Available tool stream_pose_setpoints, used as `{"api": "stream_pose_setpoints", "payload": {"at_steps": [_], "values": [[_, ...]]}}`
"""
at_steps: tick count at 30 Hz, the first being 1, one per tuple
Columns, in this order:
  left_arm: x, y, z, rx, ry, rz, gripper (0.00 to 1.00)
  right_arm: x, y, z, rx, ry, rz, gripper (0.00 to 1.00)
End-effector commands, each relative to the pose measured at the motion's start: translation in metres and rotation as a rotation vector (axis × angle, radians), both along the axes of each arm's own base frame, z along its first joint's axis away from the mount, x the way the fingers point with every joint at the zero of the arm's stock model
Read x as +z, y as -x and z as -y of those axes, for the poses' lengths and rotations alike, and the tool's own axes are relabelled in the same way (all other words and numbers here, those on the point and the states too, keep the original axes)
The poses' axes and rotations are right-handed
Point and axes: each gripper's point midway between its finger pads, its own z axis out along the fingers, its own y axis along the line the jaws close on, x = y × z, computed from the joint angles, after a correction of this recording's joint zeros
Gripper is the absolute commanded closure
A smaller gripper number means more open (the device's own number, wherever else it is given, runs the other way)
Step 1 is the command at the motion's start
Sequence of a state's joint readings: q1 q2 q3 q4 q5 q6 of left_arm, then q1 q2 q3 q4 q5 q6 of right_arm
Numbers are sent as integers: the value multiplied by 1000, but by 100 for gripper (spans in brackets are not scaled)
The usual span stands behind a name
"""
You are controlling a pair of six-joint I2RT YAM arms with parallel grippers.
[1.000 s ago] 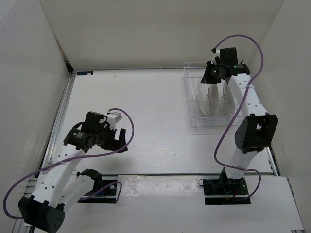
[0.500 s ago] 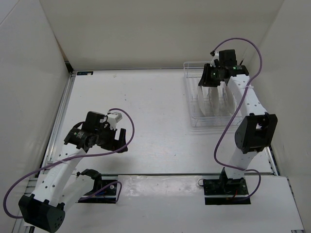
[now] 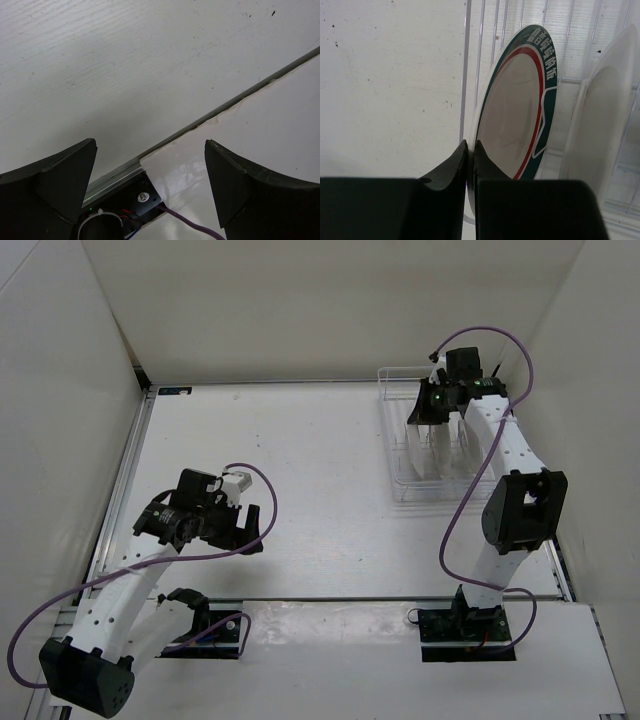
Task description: Unload the plates from the dish rack
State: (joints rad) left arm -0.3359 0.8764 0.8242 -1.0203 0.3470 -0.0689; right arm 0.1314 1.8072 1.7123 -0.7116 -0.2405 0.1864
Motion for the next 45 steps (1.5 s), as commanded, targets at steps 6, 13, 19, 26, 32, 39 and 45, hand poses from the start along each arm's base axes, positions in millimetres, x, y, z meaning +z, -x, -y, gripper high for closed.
{"api": "stream_pose_setpoints", "payload": {"at_steps": [6, 13, 19, 26, 32, 39, 45], "values": [[1, 1, 1, -14, 2, 0, 0, 24, -13, 11, -15, 50, 71, 100], [1, 1, 1, -13, -1, -1, 0, 57, -15, 13, -29, 52, 128, 100], [2, 1, 1, -12, 2, 4, 0, 100, -12, 13, -35, 36, 209, 100], [3, 0, 1, -14, 4, 9, 0, 147, 10, -3, 18, -45, 305, 100], [2, 1, 2, -16, 7, 6, 0, 181, 43, -42, 126, -111, 401, 100], [3, 0, 2, -17, 10, 8, 0, 180, 84, -115, 308, -116, 409, 100], [4, 0, 1, -11, 8, 17, 0, 116, 104, -168, 389, -9, 352, 100]]}}
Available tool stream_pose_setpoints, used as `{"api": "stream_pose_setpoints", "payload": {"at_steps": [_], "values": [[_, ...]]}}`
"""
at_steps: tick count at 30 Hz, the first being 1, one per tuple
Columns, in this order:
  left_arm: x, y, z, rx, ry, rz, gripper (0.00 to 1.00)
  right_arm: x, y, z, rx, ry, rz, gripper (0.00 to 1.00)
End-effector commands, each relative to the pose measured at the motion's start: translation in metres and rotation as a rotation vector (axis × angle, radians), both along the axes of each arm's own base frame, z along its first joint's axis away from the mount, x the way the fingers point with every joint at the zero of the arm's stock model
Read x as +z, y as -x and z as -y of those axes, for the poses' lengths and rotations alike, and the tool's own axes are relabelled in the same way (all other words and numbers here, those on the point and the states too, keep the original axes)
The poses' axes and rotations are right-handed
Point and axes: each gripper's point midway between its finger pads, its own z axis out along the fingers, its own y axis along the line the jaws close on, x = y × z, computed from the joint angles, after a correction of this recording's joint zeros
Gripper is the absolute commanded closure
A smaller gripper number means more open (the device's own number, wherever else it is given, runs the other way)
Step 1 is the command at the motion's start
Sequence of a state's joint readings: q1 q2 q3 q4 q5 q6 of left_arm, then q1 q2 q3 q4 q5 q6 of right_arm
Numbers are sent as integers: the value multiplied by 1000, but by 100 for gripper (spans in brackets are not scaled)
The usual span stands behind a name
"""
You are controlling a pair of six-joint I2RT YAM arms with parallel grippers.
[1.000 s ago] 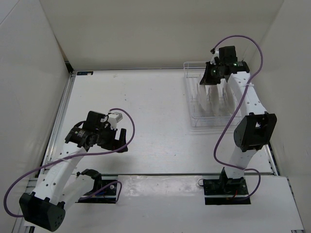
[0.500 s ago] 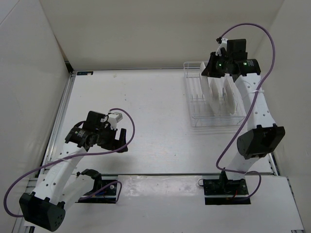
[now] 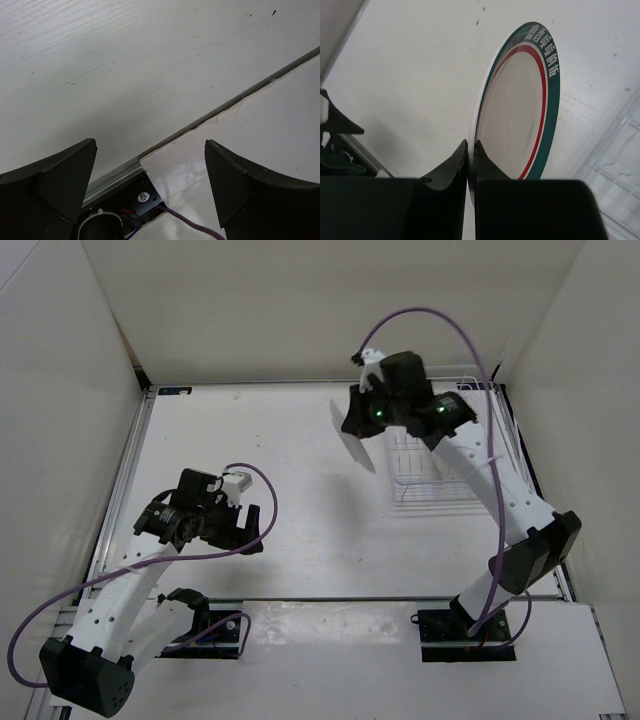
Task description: Unload the plates from the dish rack
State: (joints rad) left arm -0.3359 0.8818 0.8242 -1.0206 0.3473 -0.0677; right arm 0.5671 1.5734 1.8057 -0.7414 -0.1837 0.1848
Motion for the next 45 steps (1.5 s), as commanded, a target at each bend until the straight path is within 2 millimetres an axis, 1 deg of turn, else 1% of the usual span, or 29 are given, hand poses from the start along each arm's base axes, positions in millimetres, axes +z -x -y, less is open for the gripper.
{"api": "stream_pose_setpoints", "payload": {"at_steps": [1, 2, 3, 4, 5, 6, 7, 8, 9, 10, 11, 12, 14, 16, 17, 18, 19, 20, 21, 24, 25, 27, 29, 30, 31, 32, 39, 42, 45], "values": [[4, 1, 0, -7, 5, 22, 0, -26, -1, -27, 12, 62, 55, 100], [5, 1, 1, -11, 9, 24, 0, -43, -5, -25, -17, 116, 53, 100], [4, 1, 0, -9, 6, 24, 0, -56, -5, -26, -27, 145, 48, 100], [4, 0, 0, -6, 5, 26, 0, -60, 0, -36, -21, 167, 70, 100], [5, 0, 0, -5, 8, 25, 0, -74, -2, -39, -26, 199, 62, 100], [4, 1, 0, -5, 4, 21, 0, -84, -5, -37, -66, 252, 84, 100], [4, 1, 0, -9, 4, 19, 0, -87, -2, -44, -54, 267, 105, 100], [3, 0, 0, -7, 3, 16, 0, -102, -5, -48, -57, 305, 98, 100], [3, 1, 1, -10, 4, 12, 0, -104, -9, -47, -89, 356, 138, 100], [3, 0, 1, -12, 5, 12, 0, -122, -9, -56, -79, 405, 131, 100], [3, 0, 0, -8, 2, 10, 0, -122, -5, -64, -73, 417, 147, 100], [2, 0, 1, -12, 3, 6, 0, -121, -13, -60, -118, 458, 190, 100], [2, 0, 0, -9, 1, 9, 0, -136, -14, -74, -130, 508, 224, 100], [3, 1, 1, -10, 3, 6, 0, -145, -19, -77, -151, 557, 248, 100], [2, 0, 0, -8, -2, 5, 0, -162, -21, -81, -155, 609, 257, 100], [2, 0, 0, -6, -1, 7, 0, -157, -24, -85, -171, 610, 276, 100], [2, 0, 0, -7, -2, 8, 0, -159, -26, -87, -173, 620, 279, 100], [2, 0, 0, -8, -3, 10, 0, -164, -27, -89, -176, 630, 276, 100], [2, -1, 0, -8, -3, 10, 0, -175, -28, -95, -168, 646, 270, 100], [1, -1, 0, -7, -6, 7, 0, -194, -30, -98, -165, 666, 242, 99], [2, -1, 0, -4, -5, 7, 0, -197, -26, -102, -157, 651, 225, 83], [2, -1, 0, -7, -5, 5, 0, -204, -24, -104, -144, 639, 207, 83], [1, -1, 0, -6, -7, 2, 0, -214, -22, -106, -133, 641, 187, 79], [2, -2, 0, -5, -7, 5, 0, -214, -22, -106, -132, 645, 186, 77], [2, -2, 0, -7, -7, 5, 0, -216, -22, -106, -133, 650, 182, 69], [0, -1, 0, -4, -8, -1, 0, -218, -22, -107, -128, 650, 177, 67], [2, -2, 1, -14, -1, 3, 0, -225, -19, -110, -93, 652, 151, 66], [2, -1, 1, -13, 0, 3, 0, -228, -13, -113, -72, 632, 121, 66], [2, 0, 1, -13, 0, 5, 0, -218, -11, -111, -83, 606, 112, 66]]}}
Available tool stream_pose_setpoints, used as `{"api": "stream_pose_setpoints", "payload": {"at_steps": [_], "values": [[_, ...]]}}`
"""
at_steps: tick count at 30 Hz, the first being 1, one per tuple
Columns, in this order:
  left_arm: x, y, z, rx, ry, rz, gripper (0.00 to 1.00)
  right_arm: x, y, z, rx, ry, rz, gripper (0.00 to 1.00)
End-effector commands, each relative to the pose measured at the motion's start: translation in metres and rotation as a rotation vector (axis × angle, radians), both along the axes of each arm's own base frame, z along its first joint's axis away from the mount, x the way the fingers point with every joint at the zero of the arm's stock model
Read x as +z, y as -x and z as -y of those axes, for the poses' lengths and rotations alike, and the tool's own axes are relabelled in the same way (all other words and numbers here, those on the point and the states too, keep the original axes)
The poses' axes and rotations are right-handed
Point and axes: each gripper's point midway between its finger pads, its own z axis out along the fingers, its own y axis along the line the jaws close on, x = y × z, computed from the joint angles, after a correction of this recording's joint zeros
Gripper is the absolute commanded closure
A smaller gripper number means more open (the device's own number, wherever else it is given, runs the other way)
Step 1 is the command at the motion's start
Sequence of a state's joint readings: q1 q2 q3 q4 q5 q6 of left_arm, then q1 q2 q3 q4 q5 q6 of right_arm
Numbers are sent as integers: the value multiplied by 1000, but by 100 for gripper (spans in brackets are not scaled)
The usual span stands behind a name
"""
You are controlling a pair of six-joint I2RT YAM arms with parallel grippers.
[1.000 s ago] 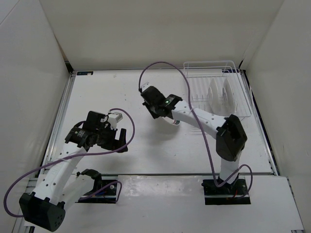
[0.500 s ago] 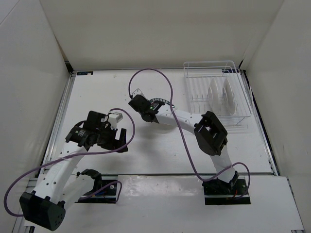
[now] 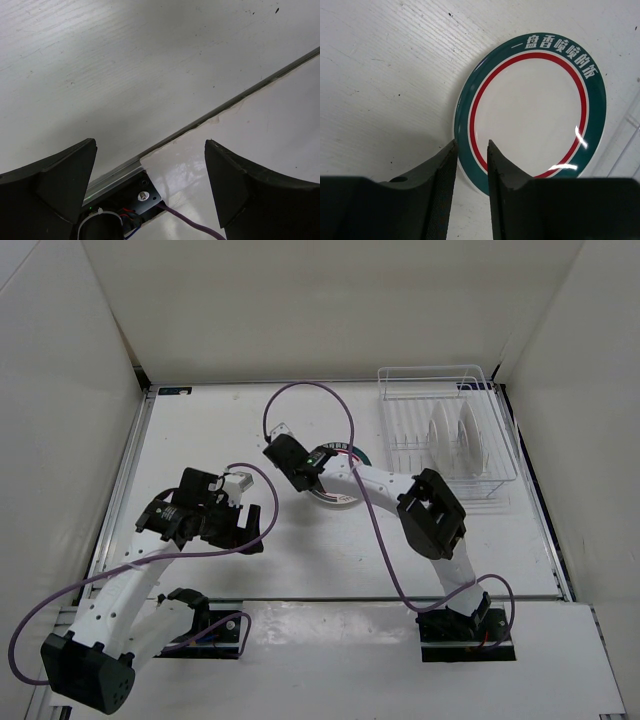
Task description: Unload the plates from the dish rack
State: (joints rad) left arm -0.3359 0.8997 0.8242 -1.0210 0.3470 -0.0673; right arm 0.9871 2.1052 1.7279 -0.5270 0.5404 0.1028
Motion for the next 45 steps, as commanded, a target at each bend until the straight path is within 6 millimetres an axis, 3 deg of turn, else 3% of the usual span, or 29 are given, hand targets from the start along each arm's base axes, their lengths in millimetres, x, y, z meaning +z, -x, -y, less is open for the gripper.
{"api": "stream_pose_setpoints", "payload": {"at_steps": [1, 3, 5, 6, 7, 8, 9, 11, 12, 14, 15, 17, 18, 19, 21, 23, 29, 34, 45], "values": [[6, 0, 0, -12, 7, 27, 0, 26, -3, -4, -20, -76, 6, 66], [6, 1, 0, -10, 7, 30, 0, 45, -4, 3, -21, -109, 15, 60], [7, 1, 0, -10, 9, 33, 0, 80, -6, 16, -9, -186, 9, 50], [7, 1, 0, -11, 9, 37, 0, 97, -4, 25, -11, -209, 1, 24], [8, 1, 0, -10, 11, 39, 0, 105, -6, 34, -25, -216, 2, 10], [8, 1, 0, -6, 11, 42, 0, 112, -19, 58, -82, -214, 8, 10], [8, 2, 0, -8, 11, 42, 0, 138, -18, 75, -110, -248, 41, 10], [9, 2, 0, -7, 14, 46, 0, 155, -34, 111, -195, -260, 88, 10], [9, 2, 1, -10, 19, 51, 0, 185, -36, 135, -233, -313, 149, 10], [9, 1, 1, -9, 17, 50, 0, 204, -40, 162, -289, -334, 189, 10], [9, 1, 1, -10, 17, 46, 0, 206, -54, 202, -385, -327, 192, 10], [9, 2, 2, -17, 24, 43, 0, 214, -54, 213, -394, -389, 126, 10], [9, 2, 3, -18, 27, 38, 0, 214, -66, 247, -486, -413, 116, 10], [9, 2, 3, -18, 28, 40, 0, 206, -73, 255, -519, -399, 97, 10], [9, 2, 3, -20, 27, 44, 0, 208, -82, 287, -605, -412, 106, 11], [10, 2, 3, -19, 30, 48, 0, 195, -87, 299, -639, -425, 66, 16], [10, 2, 2, -18, 28, 48, 0, 163, -97, 320, -700, -463, -7, 26], [9, 2, 2, -17, 25, 46, 0, 148, -106, 334, -728, -455, -35, 33], [7, 2, 1, -15, 19, 35, 0, 105, -115, 337, -747, -462, -145, 56]]}}
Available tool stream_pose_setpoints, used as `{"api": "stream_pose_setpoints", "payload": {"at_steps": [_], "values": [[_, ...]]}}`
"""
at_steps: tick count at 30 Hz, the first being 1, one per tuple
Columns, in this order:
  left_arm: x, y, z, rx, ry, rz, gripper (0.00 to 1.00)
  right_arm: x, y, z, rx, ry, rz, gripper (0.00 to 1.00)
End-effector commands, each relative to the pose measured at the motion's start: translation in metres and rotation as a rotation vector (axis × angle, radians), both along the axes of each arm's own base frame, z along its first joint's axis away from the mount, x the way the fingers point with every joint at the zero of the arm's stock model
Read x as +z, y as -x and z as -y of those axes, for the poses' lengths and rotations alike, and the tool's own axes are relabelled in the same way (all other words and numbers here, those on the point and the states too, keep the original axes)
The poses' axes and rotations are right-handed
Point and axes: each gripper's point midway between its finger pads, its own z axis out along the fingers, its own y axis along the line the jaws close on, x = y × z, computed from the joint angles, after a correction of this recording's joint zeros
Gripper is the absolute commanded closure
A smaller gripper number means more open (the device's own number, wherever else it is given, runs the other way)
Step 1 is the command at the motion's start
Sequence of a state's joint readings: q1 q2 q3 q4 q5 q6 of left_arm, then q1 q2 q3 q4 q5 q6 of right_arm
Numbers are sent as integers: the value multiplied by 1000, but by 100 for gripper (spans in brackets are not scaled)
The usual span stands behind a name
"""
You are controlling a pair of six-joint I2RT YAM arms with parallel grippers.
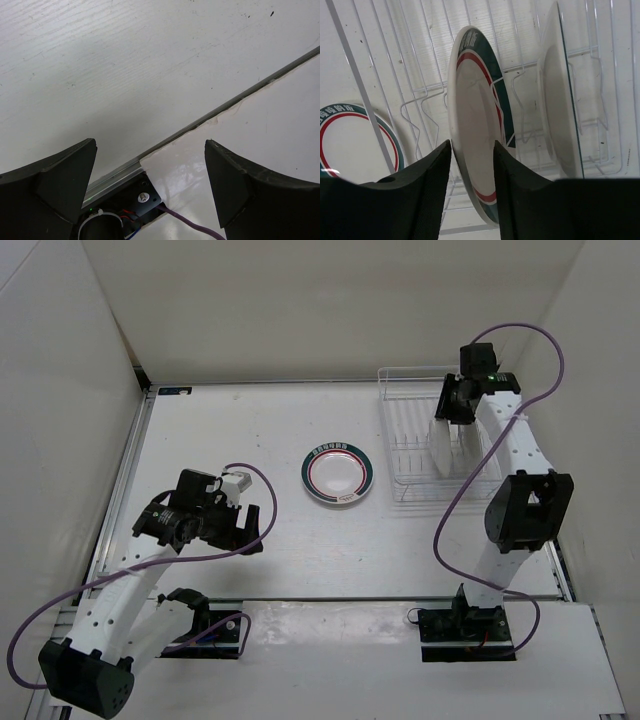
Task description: Unload the plates from the dish rack
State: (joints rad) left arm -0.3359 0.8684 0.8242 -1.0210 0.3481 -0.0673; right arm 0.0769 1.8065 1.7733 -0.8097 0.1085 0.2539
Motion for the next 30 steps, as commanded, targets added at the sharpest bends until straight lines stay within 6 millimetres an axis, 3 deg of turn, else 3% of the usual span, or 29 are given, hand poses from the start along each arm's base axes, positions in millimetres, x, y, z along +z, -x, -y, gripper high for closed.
{"api": "stream_pose_setpoints", "payload": {"at_steps": [1, 6, 12, 15, 24, 29, 30], "values": [[2, 1, 2, -15, 6, 5, 0, -4, -7, -1, 10, -25, 7, 58], [1, 0, 2, -16, 5, -1, 0, -8, -9, 0, 8, -30, -3, 70], [1, 0, 2, -17, 3, -3, 0, 5, -13, 7, -1, -14, 19, 94], [1, -1, 2, -15, 2, -4, 0, 15, -18, 9, -6, -15, 39, 100], [0, 0, 2, -14, 3, -7, 0, 83, -25, 5, 18, -19, 163, 100], [1, 1, 2, -17, 6, -1, 0, 124, -12, 1, 38, -33, 255, 100], [2, 1, 2, -16, 7, -1, 0, 141, -4, -1, 50, -45, 294, 100]]}}
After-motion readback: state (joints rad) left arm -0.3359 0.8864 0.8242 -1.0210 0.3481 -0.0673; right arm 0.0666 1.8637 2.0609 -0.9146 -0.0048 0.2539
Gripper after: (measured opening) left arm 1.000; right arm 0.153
